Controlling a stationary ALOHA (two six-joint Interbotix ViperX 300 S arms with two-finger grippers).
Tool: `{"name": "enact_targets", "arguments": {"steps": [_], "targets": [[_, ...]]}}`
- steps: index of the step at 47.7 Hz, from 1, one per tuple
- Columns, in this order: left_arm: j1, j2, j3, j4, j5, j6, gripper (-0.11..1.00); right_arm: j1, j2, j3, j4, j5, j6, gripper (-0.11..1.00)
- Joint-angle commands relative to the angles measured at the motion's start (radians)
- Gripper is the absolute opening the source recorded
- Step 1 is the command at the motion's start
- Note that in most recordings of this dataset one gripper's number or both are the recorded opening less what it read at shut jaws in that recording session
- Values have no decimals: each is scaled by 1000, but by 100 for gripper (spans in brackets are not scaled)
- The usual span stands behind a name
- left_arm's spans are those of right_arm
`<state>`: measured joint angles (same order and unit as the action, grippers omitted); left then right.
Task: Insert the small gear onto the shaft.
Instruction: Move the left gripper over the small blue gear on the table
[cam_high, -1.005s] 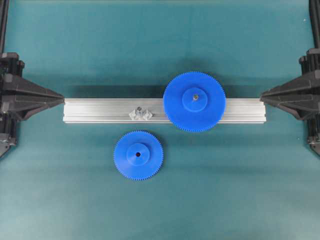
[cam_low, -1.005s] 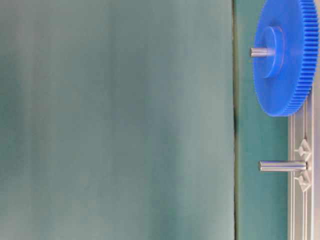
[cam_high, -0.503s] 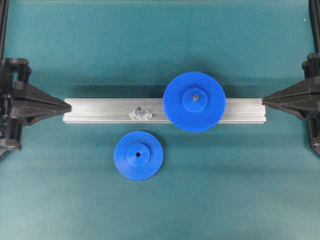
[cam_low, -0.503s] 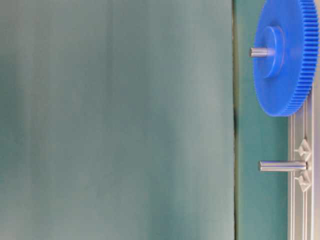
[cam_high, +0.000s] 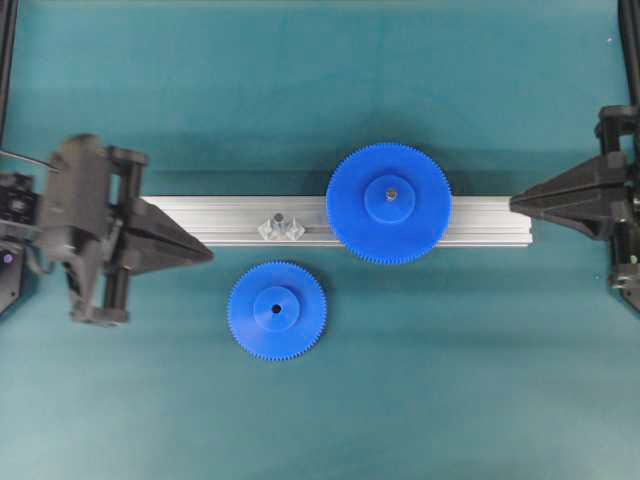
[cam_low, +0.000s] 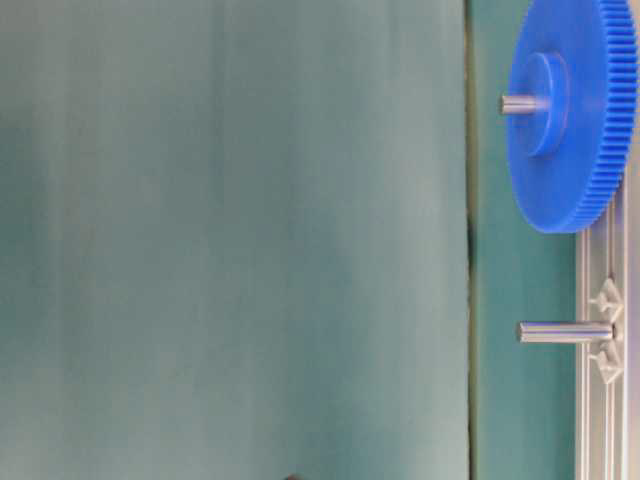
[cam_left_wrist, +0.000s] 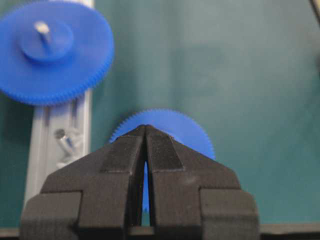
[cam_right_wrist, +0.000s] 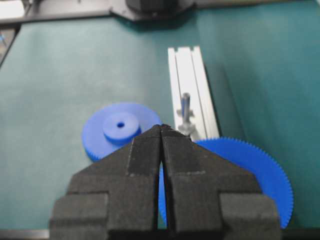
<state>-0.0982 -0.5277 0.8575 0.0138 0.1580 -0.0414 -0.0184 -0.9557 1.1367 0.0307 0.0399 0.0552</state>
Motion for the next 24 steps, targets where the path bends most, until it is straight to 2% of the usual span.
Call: {"name": "enact_targets", "arguments": {"steps": [1,12,24], "targets": [[-15,54,-64,3,18,-3,-1,-6,31,-37,2,-5,9,3],[-15,155,-132,2,54,-11,-1,-31,77,-54,2,2,8,3],[-17,236,-206,2,183,-124,-1,-44,81,-63,2,71,9,3]]}}
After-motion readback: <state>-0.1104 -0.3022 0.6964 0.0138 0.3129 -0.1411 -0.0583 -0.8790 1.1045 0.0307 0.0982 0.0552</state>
